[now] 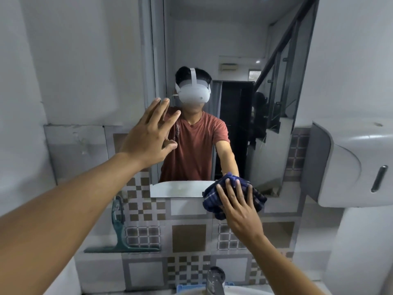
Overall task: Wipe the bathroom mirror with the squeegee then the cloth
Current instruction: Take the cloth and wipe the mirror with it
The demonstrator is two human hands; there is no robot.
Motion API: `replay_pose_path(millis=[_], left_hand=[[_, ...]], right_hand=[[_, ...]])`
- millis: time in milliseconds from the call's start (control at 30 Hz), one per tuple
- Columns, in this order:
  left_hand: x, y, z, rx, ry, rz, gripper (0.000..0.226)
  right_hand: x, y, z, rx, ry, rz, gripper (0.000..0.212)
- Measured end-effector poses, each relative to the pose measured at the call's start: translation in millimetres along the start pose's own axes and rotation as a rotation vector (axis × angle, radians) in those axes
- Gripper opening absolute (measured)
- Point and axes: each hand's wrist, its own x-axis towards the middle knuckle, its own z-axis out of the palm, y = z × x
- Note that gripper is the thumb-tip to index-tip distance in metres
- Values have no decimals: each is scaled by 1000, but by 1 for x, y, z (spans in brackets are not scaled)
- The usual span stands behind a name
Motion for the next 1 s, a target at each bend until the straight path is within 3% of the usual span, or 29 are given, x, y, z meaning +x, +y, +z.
replay_pose_path(millis=[200,333,633,833,1000], left_hand=[[0,-1,2,-5,0,1,86],[-1,-2,3,-1,5,-1,86],[-1,-2,4,0,-12,-10,85],[-1,-3,-1,-18,-44,3,85],[-1,-3,-5,-22,-61,-2,84]], right_hand=[[41,-38,-4,-12,67,-302,67],[68,-68,-4,-11,74,-510,57],[109,-122,-13,18,8,-711,39],[96,-133,-12,30,-181,-820,44],[69,-118,-32,340,-511,-664,46]])
